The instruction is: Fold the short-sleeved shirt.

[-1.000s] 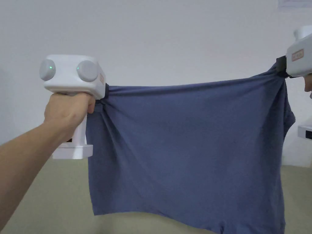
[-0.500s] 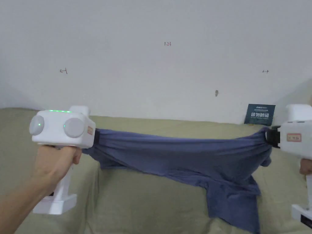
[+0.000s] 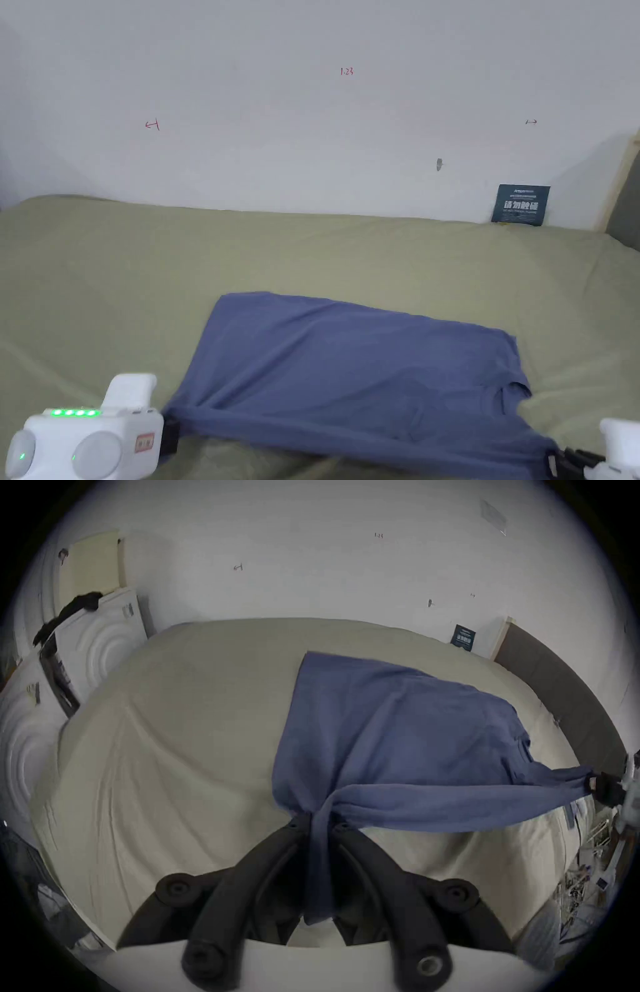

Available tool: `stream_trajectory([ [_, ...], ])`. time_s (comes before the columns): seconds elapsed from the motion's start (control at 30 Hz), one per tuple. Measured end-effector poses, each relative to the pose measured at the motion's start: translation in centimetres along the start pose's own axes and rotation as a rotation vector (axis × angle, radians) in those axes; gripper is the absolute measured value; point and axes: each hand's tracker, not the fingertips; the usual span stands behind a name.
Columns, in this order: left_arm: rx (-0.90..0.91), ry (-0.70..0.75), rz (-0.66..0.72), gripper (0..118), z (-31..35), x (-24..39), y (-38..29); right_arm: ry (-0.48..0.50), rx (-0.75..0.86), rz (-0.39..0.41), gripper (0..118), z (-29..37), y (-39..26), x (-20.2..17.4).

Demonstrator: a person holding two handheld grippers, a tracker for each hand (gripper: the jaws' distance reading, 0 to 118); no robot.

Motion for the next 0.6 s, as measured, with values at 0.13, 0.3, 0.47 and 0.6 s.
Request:
stream_trajectory([
  [0.13,-0.003,-0.007,-0.012,8,3.0,0.0,-4.3,0.0,-0.045,-0.006,3,2.9,-4.3,0.8],
  [0.3,-0.018,-0.022,-0.037,8,5.3,0.3,-8.0,0.003,-0.066,-0.008,3,5.2,-7.5,1.3],
  [0.47,-0.038,-0.015,-0.056,8,6.1,0.3,-9.7,0.001,-0.075,-0.027,3,5.6,-8.8,1.8],
  [0.6,-0.046,-0.029,-0.03,9,6.2,0.2,-9.9,0.003,-0.062,-0.049,4,5.4,-8.9,2.0],
])
